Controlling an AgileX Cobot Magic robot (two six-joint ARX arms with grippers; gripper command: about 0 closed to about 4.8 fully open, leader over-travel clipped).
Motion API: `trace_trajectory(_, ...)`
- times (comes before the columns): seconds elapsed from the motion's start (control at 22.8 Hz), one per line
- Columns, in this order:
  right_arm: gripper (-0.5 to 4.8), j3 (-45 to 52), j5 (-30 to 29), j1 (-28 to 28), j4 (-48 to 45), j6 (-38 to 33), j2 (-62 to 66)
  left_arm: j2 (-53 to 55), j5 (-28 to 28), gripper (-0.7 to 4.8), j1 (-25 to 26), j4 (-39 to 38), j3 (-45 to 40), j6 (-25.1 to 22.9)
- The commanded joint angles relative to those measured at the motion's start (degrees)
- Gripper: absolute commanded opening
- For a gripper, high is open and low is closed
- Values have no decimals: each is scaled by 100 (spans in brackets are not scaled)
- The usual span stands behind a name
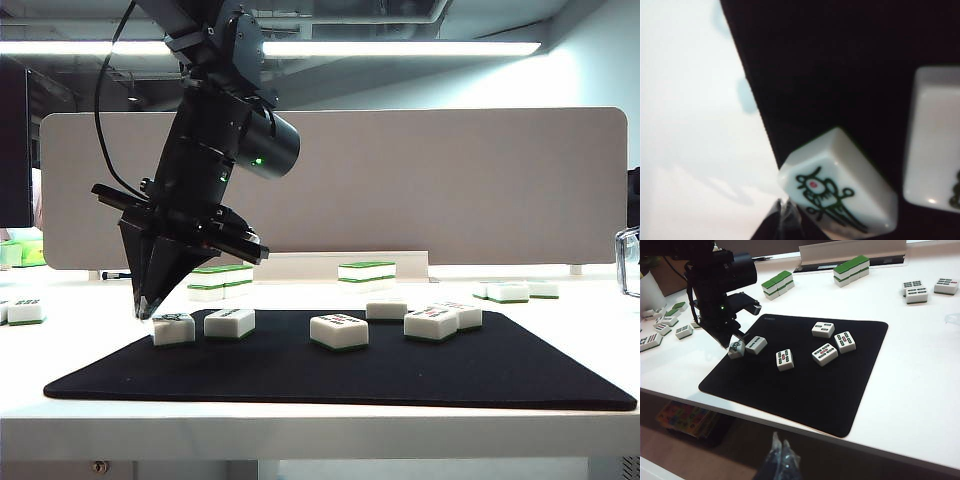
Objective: Align six mahjong tiles in a row on the table.
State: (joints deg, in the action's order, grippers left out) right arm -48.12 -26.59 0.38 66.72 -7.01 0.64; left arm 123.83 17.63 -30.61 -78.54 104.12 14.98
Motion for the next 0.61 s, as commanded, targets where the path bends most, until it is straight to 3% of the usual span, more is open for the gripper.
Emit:
trace_trajectory(0.04, -1, -20, 15, 7, -111, 2, -66, 26, -31, -6, -4, 310, -7, -2)
trace_trajectory(0.48, -1, -20, 15, 7, -138, 2, -66, 39, 2, -6, -4, 911, -7, -280)
trace_trajectory(0.61, -1, -20, 144, 7, -195, 2, -66, -4, 35, -6, -4, 223, 103, -404)
